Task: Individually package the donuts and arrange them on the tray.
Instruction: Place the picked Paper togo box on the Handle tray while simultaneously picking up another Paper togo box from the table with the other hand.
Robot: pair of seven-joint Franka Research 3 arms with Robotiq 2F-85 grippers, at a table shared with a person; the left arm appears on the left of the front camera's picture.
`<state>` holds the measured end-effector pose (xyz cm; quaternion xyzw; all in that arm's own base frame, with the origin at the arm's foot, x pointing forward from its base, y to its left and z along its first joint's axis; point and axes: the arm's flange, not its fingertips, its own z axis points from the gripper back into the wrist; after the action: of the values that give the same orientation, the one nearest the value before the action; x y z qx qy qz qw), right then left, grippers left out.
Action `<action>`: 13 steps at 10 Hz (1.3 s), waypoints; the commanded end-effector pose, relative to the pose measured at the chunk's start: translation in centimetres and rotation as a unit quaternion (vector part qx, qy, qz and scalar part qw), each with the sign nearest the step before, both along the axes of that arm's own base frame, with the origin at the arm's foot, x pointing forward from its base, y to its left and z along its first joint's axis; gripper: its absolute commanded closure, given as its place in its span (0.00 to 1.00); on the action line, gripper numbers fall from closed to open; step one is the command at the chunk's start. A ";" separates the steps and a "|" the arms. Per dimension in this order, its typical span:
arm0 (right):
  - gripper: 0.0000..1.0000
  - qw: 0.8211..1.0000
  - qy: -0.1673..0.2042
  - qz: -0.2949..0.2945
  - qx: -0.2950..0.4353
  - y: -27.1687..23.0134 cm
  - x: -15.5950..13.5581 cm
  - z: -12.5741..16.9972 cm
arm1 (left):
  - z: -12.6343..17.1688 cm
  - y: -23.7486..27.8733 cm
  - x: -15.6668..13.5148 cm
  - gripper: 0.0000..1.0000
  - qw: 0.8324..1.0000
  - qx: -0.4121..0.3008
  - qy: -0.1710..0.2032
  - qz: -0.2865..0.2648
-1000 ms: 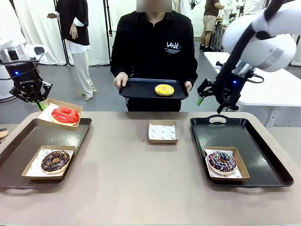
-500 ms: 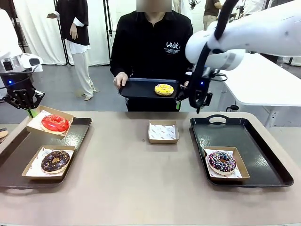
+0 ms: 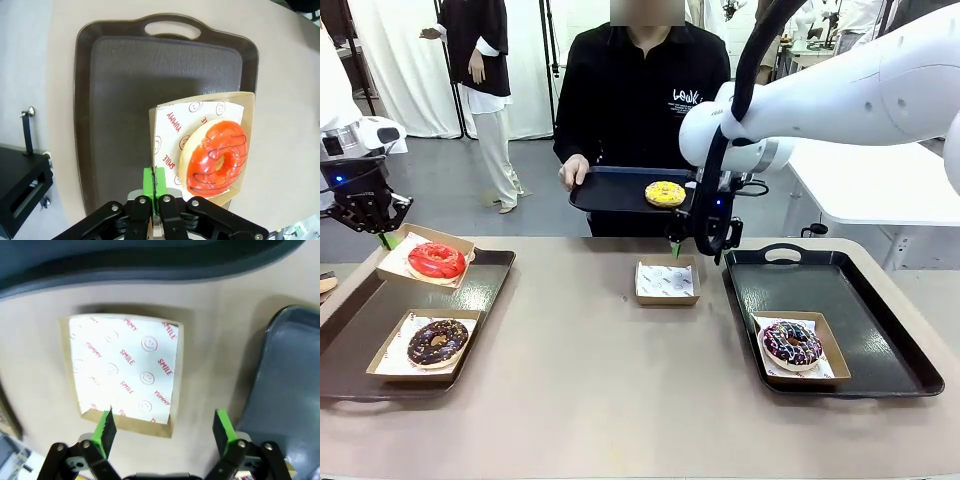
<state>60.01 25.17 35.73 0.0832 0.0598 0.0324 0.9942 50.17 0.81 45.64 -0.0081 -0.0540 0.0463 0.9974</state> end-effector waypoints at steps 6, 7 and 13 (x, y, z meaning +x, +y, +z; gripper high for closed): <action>0.00 0.998 -0.038 0.045 -0.037 0.3 -3.1 -2.5 | -1.0 -1.7 2.4 1.00 0.998 0.015 -0.034 -0.056; 0.00 0.997 -0.054 0.044 -0.038 0.4 -3.1 -2.5 | -0.9 -2.2 2.9 1.00 0.997 0.025 -0.041 -0.059; 0.00 0.999 -0.023 0.036 -0.031 0.6 -2.3 -2.4 | -1.0 -1.8 2.0 1.00 0.998 0.012 -0.027 -0.046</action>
<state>57.63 25.73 33.34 0.0456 0.0351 0.0707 0.9958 52.66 -1.14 44.52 0.0046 -0.0821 -0.0044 0.9966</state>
